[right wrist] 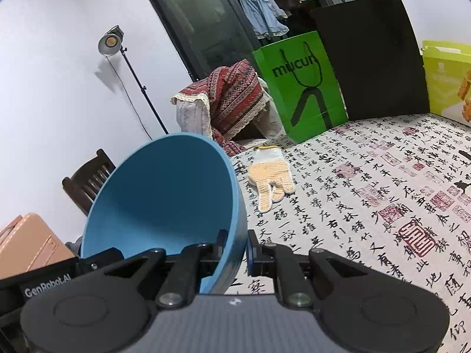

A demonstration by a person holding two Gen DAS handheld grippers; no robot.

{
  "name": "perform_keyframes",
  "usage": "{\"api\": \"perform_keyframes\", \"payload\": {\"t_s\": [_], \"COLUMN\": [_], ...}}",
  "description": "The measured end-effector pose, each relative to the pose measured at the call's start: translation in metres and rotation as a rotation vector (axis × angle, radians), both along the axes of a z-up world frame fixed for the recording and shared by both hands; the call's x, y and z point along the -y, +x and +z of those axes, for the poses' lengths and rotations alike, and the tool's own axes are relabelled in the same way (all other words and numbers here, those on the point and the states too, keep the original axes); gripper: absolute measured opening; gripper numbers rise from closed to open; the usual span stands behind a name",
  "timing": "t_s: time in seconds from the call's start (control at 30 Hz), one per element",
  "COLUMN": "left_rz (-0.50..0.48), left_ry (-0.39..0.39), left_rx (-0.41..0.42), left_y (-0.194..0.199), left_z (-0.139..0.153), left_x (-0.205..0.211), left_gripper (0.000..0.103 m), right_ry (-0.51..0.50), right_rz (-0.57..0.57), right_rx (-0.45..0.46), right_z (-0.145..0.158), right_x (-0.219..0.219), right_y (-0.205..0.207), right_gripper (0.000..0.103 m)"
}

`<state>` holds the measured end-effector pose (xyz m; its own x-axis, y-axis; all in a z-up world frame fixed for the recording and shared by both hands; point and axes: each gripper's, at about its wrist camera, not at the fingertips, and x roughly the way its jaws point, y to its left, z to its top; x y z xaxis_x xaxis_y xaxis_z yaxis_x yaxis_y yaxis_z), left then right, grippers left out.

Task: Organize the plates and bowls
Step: 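Carry the held blue bowl toward the pink suitcase and other blue bowls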

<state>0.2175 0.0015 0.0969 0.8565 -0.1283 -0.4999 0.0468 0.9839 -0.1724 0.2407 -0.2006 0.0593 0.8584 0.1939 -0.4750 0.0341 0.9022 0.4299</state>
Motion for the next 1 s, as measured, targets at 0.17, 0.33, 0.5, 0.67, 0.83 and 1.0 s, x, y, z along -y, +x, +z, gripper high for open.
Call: {"api": "perform_keyframes", "payload": {"t_s": [0.17, 0.33, 0.5, 0.67, 0.83, 1.0], "left_rz": [0.009, 0.02, 0.032, 0.044, 0.056, 0.066], "left_ry": [-0.008, -0.005, -0.009, -0.01, -0.015, -0.021], "left_rx": [0.002, 0.004, -0.001, 0.005, 0.008, 0.013], "left_y": [-0.005, -0.009, -0.014, -0.018, -0.022, -0.026], "left_z": [0.0, 0.0, 0.001, 0.001, 0.002, 0.003], "left_x": [-0.012, -0.024, -0.034, -0.042, -0.05, -0.057], "left_gripper": [0.011, 0.011, 0.011, 0.011, 0.011, 0.011], "right_ry": [-0.004, -0.009, -0.013, -0.013, -0.021, -0.023], "right_rz": [0.016, 0.03, 0.043, 0.059, 0.074, 0.086], "right_rx": [-0.003, -0.001, 0.002, 0.0, 0.005, 0.008], "right_z": [0.0, 0.001, 0.001, 0.0, 0.002, 0.003], "right_x": [-0.013, -0.026, -0.037, -0.046, -0.054, -0.062], "right_y": [-0.003, -0.005, -0.007, -0.008, -0.009, -0.011], "right_gripper": [0.012, 0.012, 0.012, 0.012, 0.012, 0.012]}}
